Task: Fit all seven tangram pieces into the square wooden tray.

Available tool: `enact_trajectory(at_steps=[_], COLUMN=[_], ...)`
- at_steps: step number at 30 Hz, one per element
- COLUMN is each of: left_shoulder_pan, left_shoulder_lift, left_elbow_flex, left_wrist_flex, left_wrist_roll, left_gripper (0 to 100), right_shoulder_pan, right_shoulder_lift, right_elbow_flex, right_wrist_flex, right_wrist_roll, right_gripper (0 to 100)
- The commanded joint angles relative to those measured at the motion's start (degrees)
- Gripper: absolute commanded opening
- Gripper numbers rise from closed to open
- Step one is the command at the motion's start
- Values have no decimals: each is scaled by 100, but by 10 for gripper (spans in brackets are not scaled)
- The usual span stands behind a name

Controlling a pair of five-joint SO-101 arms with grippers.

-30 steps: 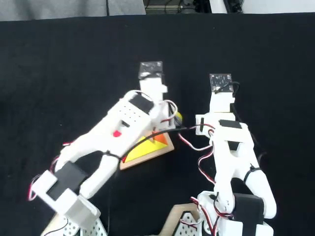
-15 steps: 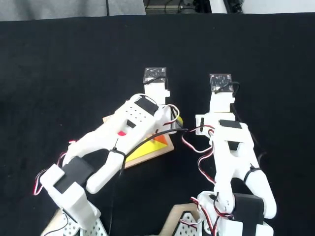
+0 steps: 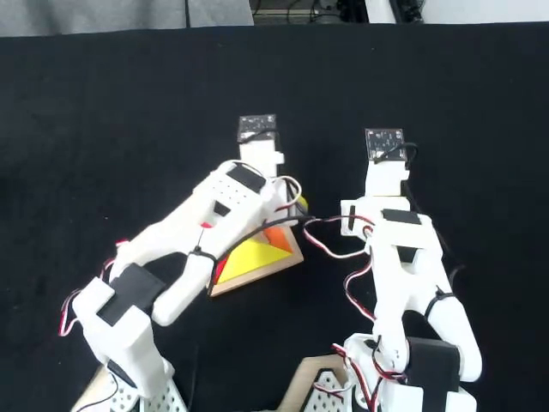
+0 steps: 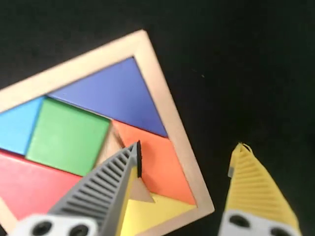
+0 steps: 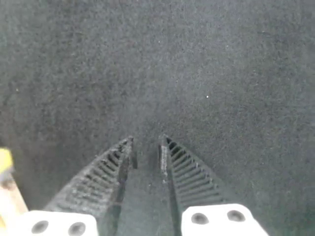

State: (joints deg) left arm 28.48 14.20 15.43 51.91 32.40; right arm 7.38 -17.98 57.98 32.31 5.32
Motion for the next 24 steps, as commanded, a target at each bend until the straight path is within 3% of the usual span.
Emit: enact_trajectory(at_steps=[1, 8, 16, 24], left_shoulder_pan=[-215, -145, -110, -40], left_shoulder_lift=[-53, -193, -1090, -800], left_elbow_flex=[-66, -145, -224, 303], left_wrist_flex=[-44, 35, 1451, 659], left_wrist_roll=[-62, -62, -70, -70], left_gripper=[296, 296, 296, 296], right_shoulder_pan=[53, 53, 53, 53], right_shoulder_lift=[-22, -22, -22, -22], right_elbow_flex=[-338, -347, -347, -330], right_wrist_flex=[-53, -53, -53, -53], right_wrist_roll=[18, 18, 18, 18], right_gripper=[86, 86, 86, 86])
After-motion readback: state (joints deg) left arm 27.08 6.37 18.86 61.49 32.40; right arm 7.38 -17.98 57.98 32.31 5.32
